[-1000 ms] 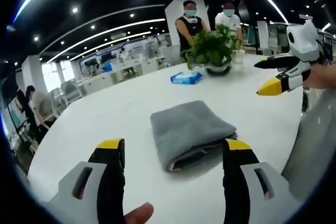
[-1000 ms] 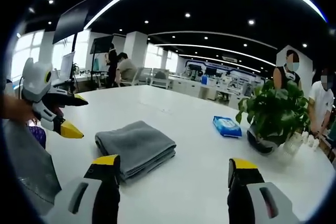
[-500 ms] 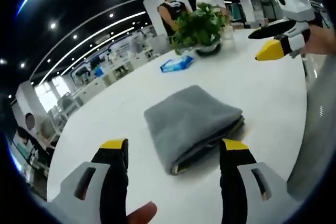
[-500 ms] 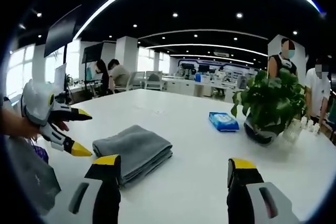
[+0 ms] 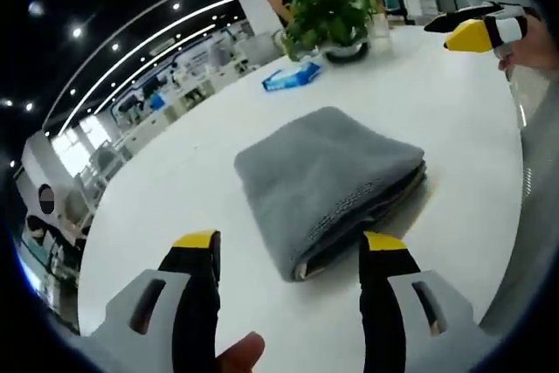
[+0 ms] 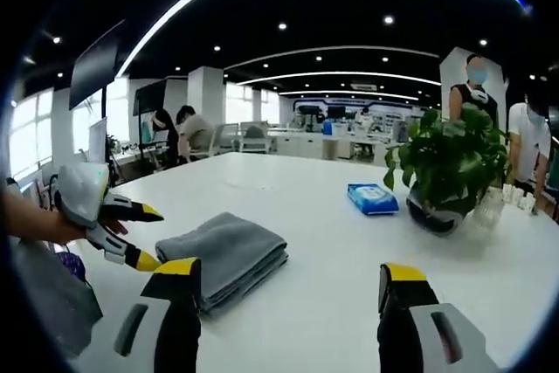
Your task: Open the folded towel by lifting each exposed corner and separating the folded layers until the towel lies flat within the target outline without major curled edges
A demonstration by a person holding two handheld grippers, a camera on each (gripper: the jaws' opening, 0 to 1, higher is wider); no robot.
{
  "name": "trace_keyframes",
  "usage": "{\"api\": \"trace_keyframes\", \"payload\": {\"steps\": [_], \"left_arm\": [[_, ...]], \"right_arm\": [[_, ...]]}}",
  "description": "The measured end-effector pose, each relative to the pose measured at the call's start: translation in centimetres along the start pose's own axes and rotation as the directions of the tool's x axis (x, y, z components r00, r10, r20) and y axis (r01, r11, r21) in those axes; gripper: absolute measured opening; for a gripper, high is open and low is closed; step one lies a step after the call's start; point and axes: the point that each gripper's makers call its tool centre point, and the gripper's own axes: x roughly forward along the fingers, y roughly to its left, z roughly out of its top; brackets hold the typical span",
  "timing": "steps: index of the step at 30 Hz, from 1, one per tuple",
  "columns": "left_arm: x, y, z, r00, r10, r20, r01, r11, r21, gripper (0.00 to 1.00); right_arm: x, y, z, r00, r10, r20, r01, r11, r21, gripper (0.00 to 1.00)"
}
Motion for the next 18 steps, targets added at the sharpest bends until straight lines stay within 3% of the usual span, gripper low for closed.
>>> {"api": "trace_keyframes", "payload": {"steps": [11,18], "left_arm": [[1.6,-0.8,0.8,1.0,-0.022,-0.005,0.022,0.999,0.05,0.57],[1.8,-2.4,1.8,0.998,-0.055,0.025,0.053,0.997,0.056,0.55]], "right_arm": [[0.1,-0.2,-0.4,1.0,-0.003,-0.014,0.003,1.0,0.005,0.84],[0.1,-0.4,-0.4,1.0,-0.009,-0.015,0.009,1.0,0.01,0.83]]}}
